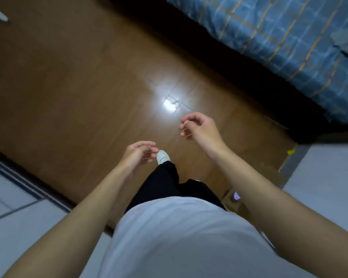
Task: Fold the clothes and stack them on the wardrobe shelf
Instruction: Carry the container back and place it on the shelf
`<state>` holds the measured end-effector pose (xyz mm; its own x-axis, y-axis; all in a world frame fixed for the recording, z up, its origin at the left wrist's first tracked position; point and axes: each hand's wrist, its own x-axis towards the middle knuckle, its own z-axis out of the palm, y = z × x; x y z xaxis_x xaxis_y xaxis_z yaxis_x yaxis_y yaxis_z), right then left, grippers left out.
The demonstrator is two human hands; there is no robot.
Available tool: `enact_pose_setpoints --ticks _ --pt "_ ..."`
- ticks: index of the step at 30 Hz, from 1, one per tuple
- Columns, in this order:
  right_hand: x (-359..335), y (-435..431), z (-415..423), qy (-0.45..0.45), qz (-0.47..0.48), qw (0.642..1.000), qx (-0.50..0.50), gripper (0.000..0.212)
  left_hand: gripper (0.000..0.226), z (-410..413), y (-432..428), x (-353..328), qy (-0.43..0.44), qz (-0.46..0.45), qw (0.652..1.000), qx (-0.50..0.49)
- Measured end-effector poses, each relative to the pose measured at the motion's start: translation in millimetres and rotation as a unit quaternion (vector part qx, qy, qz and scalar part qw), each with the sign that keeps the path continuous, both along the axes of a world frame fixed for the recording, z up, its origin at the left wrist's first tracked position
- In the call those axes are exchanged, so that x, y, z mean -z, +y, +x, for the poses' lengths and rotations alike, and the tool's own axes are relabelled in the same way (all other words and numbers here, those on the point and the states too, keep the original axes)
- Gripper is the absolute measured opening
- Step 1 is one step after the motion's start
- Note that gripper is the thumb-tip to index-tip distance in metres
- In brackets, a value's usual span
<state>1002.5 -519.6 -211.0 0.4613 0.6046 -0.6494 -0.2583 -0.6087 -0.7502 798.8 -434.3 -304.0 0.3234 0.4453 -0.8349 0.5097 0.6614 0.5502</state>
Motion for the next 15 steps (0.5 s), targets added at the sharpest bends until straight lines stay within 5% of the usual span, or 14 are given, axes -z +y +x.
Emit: enact_pose_setpoints --ticks 8,15 --pt "16 105 -23 -0.037 -0.081 0.983 -0.160 0.020 0.022 -70 97 -24 0.008 0.040 0.983 -0.179" --pt "72 164 4 -0.073 -0.204 0.942 -0.254 0.015 0.024 -86 194 -56 -0.055 0.103 0.932 -0.342"
